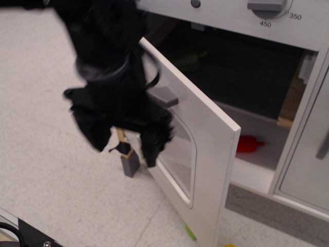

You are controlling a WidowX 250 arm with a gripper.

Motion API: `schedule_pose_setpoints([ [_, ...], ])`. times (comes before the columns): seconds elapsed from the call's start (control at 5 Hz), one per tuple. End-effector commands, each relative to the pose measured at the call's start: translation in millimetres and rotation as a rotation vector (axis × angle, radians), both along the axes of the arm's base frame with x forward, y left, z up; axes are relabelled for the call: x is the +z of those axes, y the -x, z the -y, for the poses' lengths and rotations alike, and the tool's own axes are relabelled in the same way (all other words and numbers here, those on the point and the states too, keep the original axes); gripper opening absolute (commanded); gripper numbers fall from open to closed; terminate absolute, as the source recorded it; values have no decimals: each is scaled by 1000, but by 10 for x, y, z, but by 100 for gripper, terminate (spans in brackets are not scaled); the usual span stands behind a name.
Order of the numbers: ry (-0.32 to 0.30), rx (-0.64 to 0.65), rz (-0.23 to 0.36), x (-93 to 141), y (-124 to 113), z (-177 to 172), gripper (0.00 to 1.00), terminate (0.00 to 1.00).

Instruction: Close oven

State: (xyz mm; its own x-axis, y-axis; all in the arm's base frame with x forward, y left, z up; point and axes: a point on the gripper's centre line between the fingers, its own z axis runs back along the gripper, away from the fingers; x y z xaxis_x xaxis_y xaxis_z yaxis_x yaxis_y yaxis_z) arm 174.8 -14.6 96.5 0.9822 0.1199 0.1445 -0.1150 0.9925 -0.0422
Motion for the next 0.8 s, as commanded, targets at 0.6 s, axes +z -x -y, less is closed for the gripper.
schedule_pose_setpoints([
  [0.6,30,-87,77,-548,-944,543,100,0],
])
